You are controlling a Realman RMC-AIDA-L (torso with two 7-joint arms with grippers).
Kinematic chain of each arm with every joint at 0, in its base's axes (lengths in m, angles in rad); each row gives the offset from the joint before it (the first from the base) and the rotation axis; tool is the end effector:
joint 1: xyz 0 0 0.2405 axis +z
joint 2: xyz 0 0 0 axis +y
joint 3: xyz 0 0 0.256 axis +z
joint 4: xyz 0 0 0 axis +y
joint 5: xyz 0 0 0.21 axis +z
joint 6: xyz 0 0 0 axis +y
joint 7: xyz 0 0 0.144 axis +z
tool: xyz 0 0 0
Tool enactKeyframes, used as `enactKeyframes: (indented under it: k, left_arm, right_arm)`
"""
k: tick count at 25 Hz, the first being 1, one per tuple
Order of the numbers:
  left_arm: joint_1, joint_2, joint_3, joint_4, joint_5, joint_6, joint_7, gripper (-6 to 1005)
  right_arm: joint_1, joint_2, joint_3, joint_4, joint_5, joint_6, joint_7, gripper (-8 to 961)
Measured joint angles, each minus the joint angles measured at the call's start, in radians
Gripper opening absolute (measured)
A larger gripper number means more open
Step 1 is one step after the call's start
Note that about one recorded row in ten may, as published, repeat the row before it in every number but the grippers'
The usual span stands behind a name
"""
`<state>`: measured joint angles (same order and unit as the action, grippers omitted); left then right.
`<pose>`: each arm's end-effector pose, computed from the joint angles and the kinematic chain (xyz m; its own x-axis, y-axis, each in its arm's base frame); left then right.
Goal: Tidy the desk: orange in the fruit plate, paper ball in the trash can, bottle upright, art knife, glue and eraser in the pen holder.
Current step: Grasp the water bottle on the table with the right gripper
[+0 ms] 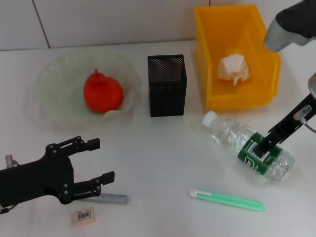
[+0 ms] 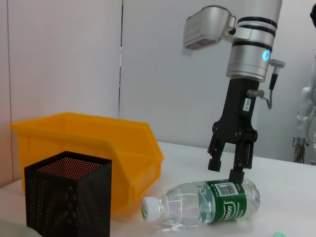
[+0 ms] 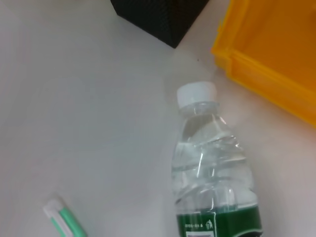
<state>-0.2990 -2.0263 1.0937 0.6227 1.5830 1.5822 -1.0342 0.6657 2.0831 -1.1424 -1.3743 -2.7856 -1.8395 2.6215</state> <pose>-0.2843 0.2685 -0.0124 0.8164 0.1224 0.5644 0.2723 -0.9435 -0.1891 0.1991 0.3474 0.0495 0.5171 -0.8217 0.2395 -0.6613 -0.5612 -0.4977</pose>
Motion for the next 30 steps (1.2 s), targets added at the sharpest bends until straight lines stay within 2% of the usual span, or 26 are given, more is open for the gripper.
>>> enactKeyframes:
  k: [15, 30]
  left_arm:
    - [-0.004, 0.003, 0.0, 0.0, 0.0, 0.0, 0.002, 813]
    - [-0.015, 0.0, -0.003, 0.001, 0.0, -0.003, 0.002, 813]
  right_arm:
    - [0.019, -0.003, -0.042, 0.124, 0.001, 0.11, -0.089, 835]
    - [0.057, -0.003, -0.07, 0.27, 0.001, 0.175, -0.094, 834]
